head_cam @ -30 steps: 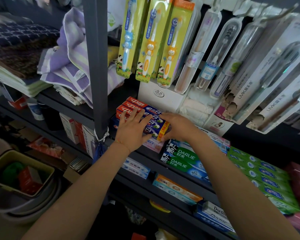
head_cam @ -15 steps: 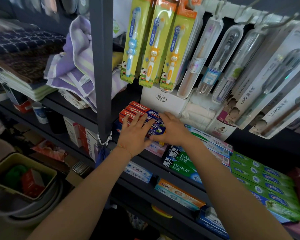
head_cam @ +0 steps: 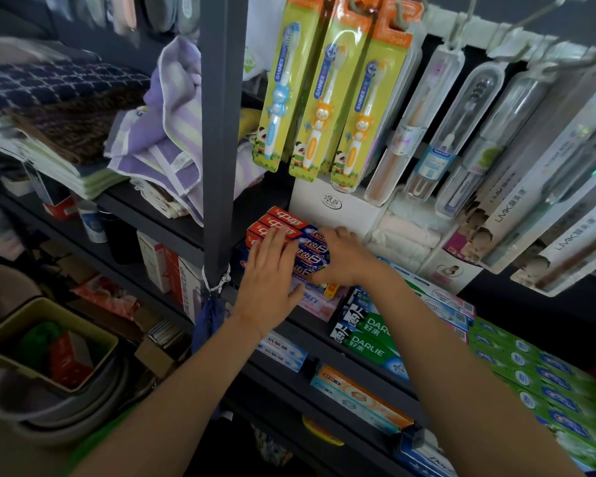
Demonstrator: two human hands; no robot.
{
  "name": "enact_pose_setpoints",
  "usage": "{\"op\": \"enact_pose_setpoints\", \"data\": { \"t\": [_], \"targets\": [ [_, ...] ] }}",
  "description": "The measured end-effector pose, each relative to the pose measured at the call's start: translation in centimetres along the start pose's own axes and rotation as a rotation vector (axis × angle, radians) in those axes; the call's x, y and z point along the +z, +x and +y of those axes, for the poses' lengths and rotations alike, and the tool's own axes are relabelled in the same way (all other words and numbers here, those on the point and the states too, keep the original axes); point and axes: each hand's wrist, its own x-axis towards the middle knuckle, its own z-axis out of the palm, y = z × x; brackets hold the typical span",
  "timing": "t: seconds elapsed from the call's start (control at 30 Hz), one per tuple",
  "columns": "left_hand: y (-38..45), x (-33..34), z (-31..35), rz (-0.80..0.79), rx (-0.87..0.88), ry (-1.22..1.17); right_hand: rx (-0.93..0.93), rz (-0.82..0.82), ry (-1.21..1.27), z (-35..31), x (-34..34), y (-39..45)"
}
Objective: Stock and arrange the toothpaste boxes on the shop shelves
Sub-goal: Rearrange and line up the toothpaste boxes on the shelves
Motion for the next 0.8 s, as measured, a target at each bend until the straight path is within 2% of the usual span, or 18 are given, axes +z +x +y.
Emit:
{"op": "enact_pose_setpoints", "data": {
  "t": [0.07, 0.2, 0.27, 0.47, 0.7, 0.8],
  "targets": [
    [-1.8, 0.3, -0.1, 0.056, -0.038, -0.028, -0.005, -0.003, -0.006, 0.3, 0.0, 0.2],
    [-3.2, 1.9, 0.1, -0.08, -0.107, -0.033, -0.02, 0.005, -0.005, 0.5, 0.0, 0.3],
    [-2.8, 2.2, 0.7, -0.097, -0.141, -0.046, -0.024, 0.008, 0.001, 0.5, -0.1, 0.2],
    [-2.7, 2.7, 1.6, -0.022, -0.175, -0.089, -0.029, 0.011, 0.014, 0.7, -0.1, 0.2],
    [-2.4, 2.8, 2.0, -0.007, -0.196, -0.063, -0.05, 0.035, 0.019, 1.1, -0.2, -0.4],
    [-2.3, 2.3, 2.1, 0.02, -0.172, -0.022, -0.031, 0.03, 0.143, 1.6, -1.1, -1.7]
  ]
}}
